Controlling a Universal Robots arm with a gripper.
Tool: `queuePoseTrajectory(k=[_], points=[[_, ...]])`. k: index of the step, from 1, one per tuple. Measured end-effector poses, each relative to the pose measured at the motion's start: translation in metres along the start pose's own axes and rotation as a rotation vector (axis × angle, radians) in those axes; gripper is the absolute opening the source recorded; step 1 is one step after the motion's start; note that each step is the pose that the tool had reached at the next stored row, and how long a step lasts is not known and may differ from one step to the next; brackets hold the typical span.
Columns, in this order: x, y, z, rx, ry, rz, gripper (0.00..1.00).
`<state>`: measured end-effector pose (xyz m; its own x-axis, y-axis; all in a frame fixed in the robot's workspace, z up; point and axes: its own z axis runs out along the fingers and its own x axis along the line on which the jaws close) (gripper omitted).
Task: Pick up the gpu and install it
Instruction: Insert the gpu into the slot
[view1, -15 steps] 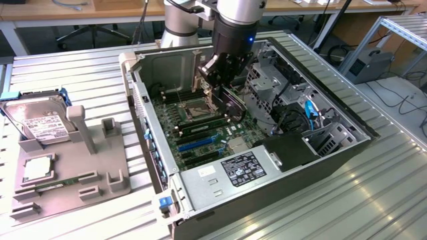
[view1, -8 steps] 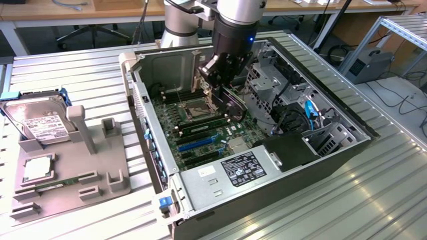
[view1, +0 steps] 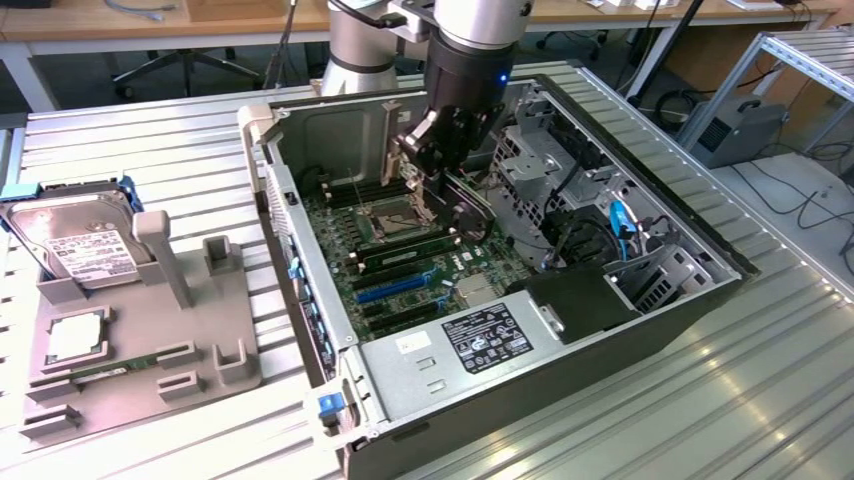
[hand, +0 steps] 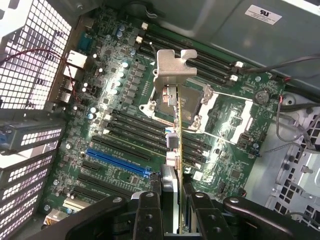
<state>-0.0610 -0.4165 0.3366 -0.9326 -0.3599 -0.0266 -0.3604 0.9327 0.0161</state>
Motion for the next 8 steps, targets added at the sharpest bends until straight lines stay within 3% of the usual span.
queuePoseTrajectory(k=[8], points=[[0.0000,0.0000,0.0000,-0.0005,0.0003,-0.019,0.27]])
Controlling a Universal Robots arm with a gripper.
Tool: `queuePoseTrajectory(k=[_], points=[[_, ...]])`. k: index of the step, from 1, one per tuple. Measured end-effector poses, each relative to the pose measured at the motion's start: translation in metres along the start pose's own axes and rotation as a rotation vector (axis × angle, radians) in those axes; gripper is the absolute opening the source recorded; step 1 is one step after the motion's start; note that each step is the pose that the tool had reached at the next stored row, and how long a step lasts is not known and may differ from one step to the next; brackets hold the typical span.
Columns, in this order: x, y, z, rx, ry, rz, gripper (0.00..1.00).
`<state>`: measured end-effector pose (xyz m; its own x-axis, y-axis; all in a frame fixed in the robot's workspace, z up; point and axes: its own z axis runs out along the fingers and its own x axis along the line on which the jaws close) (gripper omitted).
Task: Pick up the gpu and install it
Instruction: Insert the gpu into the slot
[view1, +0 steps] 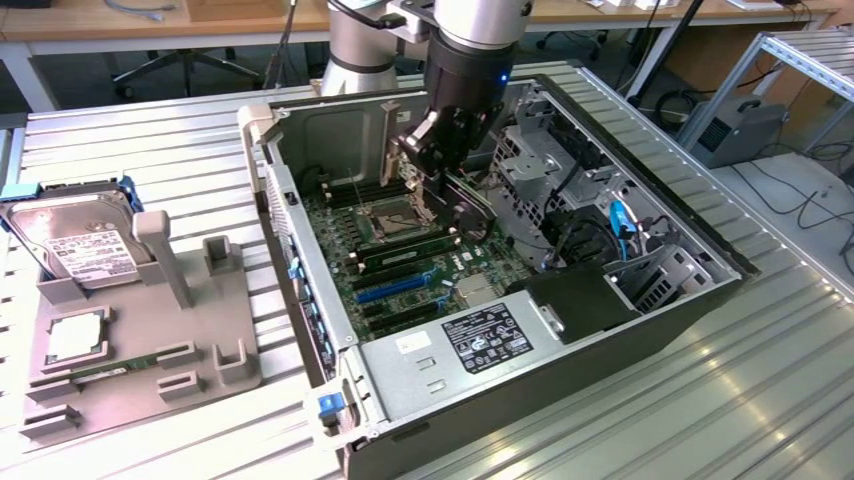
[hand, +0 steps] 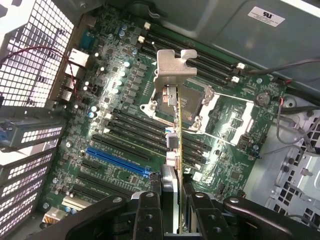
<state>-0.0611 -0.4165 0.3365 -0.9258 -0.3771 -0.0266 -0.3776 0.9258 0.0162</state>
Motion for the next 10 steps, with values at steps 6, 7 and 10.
queuePoseTrajectory(k=[6,7,10], points=[[0.0000,0.0000,0.0000,-0.0004,0.0003,-0.018,0.27],[0.0000,0.0000,0.0000,-0.0005,0.0004,-0.020,0.27],[0.0000,0.0000,0.0000,-0.0007,0.0004,-0.027,0.27]])
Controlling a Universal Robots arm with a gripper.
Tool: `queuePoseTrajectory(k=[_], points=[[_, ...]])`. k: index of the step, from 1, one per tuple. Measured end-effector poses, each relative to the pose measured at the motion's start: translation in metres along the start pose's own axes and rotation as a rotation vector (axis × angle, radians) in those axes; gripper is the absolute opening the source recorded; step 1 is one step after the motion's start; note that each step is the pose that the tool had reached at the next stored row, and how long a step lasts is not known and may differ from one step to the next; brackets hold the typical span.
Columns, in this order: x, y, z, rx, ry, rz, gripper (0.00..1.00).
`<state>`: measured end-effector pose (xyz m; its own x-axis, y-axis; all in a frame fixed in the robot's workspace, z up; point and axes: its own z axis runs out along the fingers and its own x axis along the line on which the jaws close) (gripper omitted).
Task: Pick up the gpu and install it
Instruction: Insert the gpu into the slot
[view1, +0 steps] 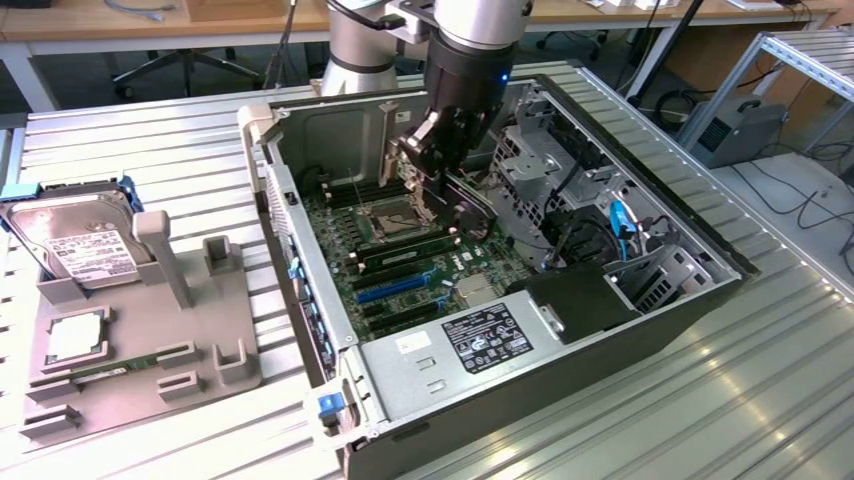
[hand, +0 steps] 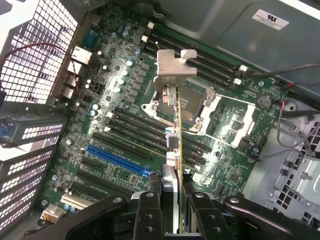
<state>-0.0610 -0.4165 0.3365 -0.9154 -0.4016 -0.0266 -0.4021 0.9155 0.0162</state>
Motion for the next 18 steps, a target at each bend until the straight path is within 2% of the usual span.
queuePoseTrajectory(k=[18], points=[[0.0000,0.0000,0.0000,-0.0011,0.0007,-0.041,0.27]])
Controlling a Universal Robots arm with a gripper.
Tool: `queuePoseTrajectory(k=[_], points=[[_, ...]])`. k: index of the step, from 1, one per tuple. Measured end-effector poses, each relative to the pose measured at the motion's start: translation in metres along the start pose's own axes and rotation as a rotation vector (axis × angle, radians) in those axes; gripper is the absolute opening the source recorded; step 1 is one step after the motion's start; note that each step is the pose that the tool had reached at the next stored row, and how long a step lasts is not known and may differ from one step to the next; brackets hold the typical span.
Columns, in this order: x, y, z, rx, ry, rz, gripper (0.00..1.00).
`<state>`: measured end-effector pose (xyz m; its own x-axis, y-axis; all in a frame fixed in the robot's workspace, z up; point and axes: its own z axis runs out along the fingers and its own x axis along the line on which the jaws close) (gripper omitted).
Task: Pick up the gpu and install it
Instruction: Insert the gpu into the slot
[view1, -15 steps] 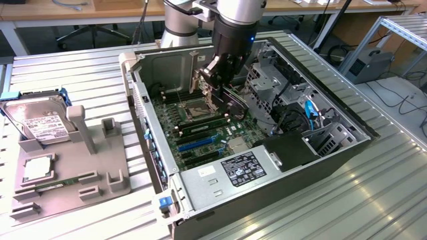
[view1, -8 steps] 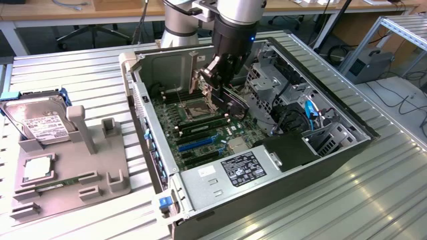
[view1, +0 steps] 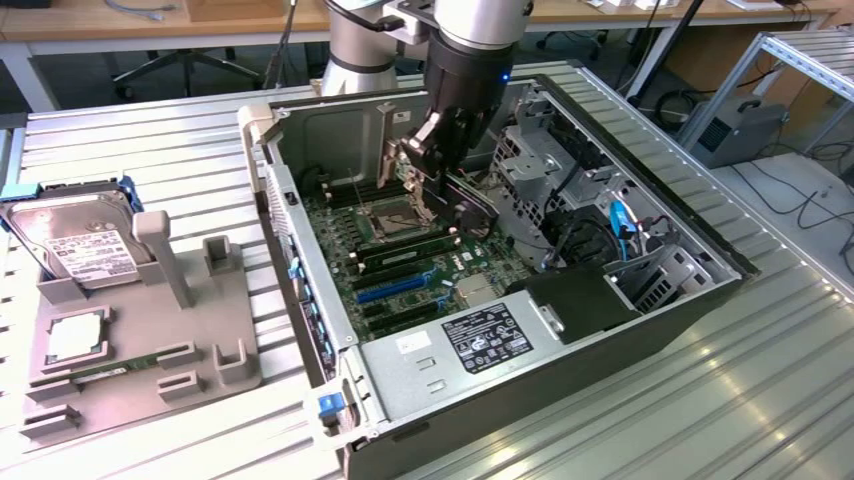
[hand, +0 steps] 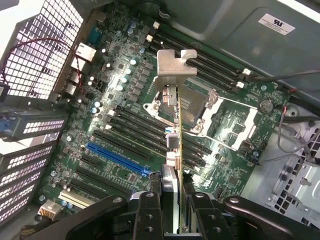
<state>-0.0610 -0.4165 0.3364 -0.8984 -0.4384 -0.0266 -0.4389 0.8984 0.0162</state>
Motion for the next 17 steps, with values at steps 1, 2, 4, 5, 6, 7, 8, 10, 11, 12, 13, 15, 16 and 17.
queuePoseTrajectory(k=[1,2,4,5,6,7,8,10,11,12,13,15,16,17], points=[[0.0000,0.0000,0.0000,-0.0001,0.0000,-0.002,0.27],[0.0000,0.0000,0.0000,-0.0001,0.0001,-0.005,0.27],[0.0000,0.0000,0.0000,-0.0002,0.0001,-0.009,0.27],[0.0000,0.0000,0.0000,-0.0003,0.0002,-0.012,0.27],[0.0000,0.0000,0.0000,-0.0004,0.0002,-0.013,0.27],[0.0000,0.0000,0.0000,-0.0004,0.0003,-0.016,0.27],[0.0000,0.0000,0.0000,-0.0005,0.0003,-0.018,0.27],[0.0000,0.0000,0.0000,-0.0006,0.0004,-0.022,0.27],[0.0000,0.0000,0.0000,-0.0006,0.0004,-0.024,0.27],[0.0000,0.0000,0.0000,-0.0007,0.0004,-0.026,0.27],[0.0000,0.0000,0.0000,-0.0007,0.0005,-0.028,0.27],[0.0000,0.0000,0.0000,-0.0008,0.0005,-0.031,0.27],[0.0000,0.0000,0.0001,-0.0009,0.0006,-0.034,0.27],[0.0000,0.0000,0.0001,-0.0010,0.0006,-0.036,0.27]])
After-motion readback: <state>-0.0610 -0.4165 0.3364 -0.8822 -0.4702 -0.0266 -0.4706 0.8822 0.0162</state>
